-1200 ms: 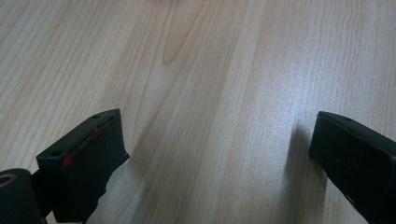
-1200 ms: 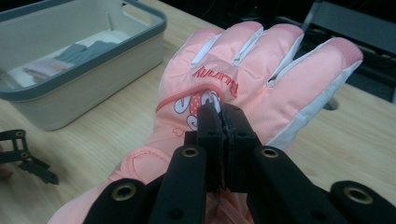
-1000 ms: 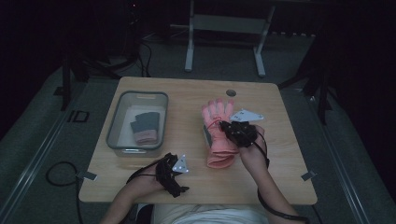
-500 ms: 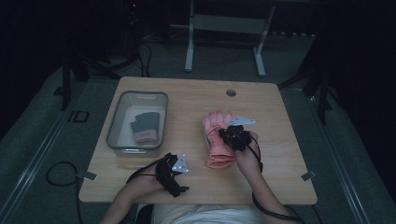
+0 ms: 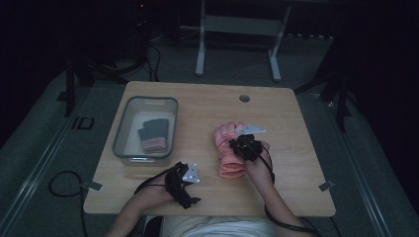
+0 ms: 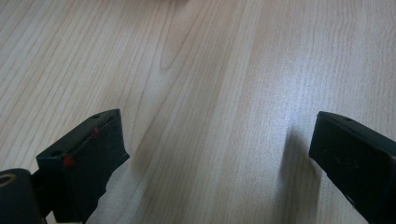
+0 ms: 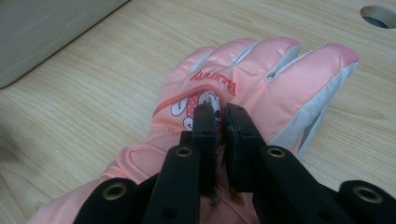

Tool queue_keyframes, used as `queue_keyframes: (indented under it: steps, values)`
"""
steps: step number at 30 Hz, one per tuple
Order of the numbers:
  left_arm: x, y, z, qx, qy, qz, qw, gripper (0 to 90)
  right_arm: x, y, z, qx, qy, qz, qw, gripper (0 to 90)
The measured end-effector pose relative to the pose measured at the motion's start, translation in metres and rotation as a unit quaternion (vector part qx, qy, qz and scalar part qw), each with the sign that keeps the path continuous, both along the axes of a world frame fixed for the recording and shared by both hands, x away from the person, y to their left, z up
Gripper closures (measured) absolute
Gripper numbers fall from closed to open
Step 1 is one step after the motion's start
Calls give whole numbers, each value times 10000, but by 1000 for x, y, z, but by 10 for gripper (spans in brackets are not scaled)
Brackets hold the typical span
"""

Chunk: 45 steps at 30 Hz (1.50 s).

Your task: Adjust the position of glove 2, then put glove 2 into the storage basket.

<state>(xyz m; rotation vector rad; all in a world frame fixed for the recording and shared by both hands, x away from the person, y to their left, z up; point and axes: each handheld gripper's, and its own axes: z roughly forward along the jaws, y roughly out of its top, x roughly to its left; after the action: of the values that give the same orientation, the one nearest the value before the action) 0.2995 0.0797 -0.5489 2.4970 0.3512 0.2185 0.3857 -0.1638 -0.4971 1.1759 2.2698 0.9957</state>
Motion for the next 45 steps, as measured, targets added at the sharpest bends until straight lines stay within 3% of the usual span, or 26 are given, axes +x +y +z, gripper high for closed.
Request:
queue_keyframes:
  steps: [6,12,16,20,24,28,34,37,40,42,43,45]
  values:
    - [0,-1,1,-50,53,26,10000,31,-5,0,12,107,-152,80,9998,698]
    - [3,1,4,-120,135,198,9996,31,-11,-6,33,265,-379,240,9986,664]
    - [5,3,15,-471,56,410,9980,32,-10,-10,43,233,-514,266,9981,651]
    - [4,3,27,-907,-35,641,9938,34,-8,-16,47,184,-590,275,9977,645]
    - [3,0,42,-1125,-181,740,9907,39,-6,-24,50,161,-672,284,9972,629]
    - [7,-5,54,-1361,-194,933,9861,39,-5,-33,53,224,-709,290,9968,623]
    - [26,-16,71,-1302,-157,1314,9826,49,-1,-37,59,271,-736,323,9964,631]
    - [40,-21,82,-1221,-196,1542,9803,49,2,-35,59,203,-692,324,9969,685]
    - [55,-27,93,-1299,-260,1816,9744,86,6,-33,58,228,-589,390,9972,718]
    - [67,-30,97,-1424,-168,1883,9716,121,9,-32,56,262,-553,411,9973,715]
    - [67,-30,97,-1424,-168,1883,9716,148,9,-32,56,262,-553,411,9973,715]
    - [81,-38,93,-1377,-88,1914,9718,163,13,-32,49,331,-458,394,9976,683]
